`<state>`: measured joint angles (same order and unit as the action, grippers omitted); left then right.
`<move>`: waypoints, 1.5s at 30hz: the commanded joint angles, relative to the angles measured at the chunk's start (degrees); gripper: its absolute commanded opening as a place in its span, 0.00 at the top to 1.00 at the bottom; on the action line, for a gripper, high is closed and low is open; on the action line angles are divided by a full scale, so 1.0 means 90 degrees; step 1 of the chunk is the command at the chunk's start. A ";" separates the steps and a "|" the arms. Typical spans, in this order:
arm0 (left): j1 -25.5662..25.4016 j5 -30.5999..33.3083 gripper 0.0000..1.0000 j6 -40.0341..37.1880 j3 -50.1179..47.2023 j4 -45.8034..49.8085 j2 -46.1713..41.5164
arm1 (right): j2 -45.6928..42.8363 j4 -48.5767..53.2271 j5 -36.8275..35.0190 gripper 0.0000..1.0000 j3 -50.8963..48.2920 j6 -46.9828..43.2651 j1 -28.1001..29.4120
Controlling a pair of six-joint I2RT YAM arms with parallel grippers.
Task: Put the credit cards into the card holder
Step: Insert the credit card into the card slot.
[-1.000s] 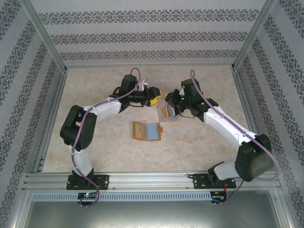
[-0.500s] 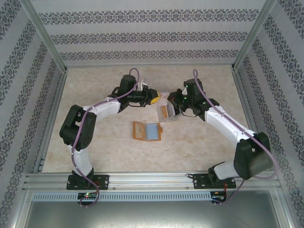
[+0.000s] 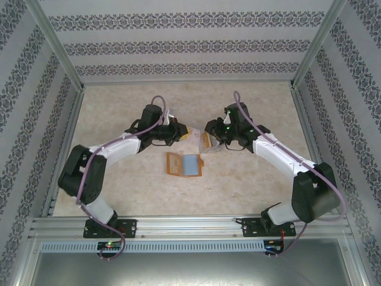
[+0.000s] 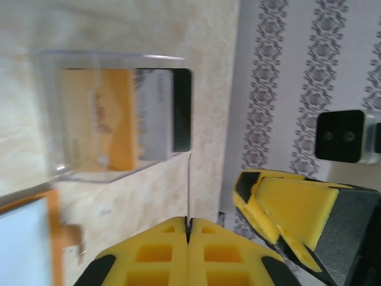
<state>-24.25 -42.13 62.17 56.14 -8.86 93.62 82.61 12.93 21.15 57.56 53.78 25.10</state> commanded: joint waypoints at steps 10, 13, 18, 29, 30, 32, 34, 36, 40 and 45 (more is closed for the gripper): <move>-0.0660 0.1791 1.00 -0.0679 -0.1693 0.0325 -0.0918 | 0.1572 0.0753 -0.0886 0.91 0.0378 -0.0658 0.1562; -0.0723 0.1967 1.00 -0.0684 -0.1906 -0.0013 -0.0889 | 0.1671 0.0993 -0.1238 0.91 0.0459 -0.0870 0.1589; -0.0791 0.2313 1.00 -0.0804 -0.2141 -0.0014 -0.0924 | 0.1614 0.1189 -0.1391 0.90 0.0303 -0.1014 0.1492; -0.1030 0.2879 1.00 -0.0966 -0.2507 -0.1092 -0.0682 | 0.1872 0.0930 -0.1364 0.90 -0.0068 -0.0996 0.1497; -0.1062 0.2901 1.00 -0.0978 -0.2522 -0.1178 -0.0637 | 0.1883 0.0900 -0.1373 0.90 -0.0094 -0.0994 0.1499; -0.1117 0.2990 1.00 -0.0971 -0.2587 -0.1322 -0.0542 | 0.1921 0.0866 -0.1398 0.90 -0.0163 -0.0971 0.1487; -0.1143 0.2997 1.00 -0.0952 -0.2668 -0.1540 -0.0425 | 0.1971 0.0851 -0.1386 0.90 -0.0183 -0.0977 0.1490; -0.1163 0.2889 1.00 -0.0942 -0.2686 -0.1737 -0.0286 | 0.2020 0.0833 -0.1385 0.90 -0.0215 -0.0978 0.1482; -0.1190 0.2626 1.00 -0.1073 -0.2552 -0.1706 -0.0155 | 0.2061 0.0810 -0.1419 0.90 -0.0243 -0.0983 0.1478; -0.1202 0.2454 1.00 -0.1204 -0.2482 -0.1529 -0.0034 | 0.2081 0.0790 -0.1414 0.90 -0.0257 -0.0947 0.1414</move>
<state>-34.13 -18.39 53.84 33.01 -23.42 91.70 99.94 20.08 9.85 56.49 45.41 38.46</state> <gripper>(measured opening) 0.049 0.103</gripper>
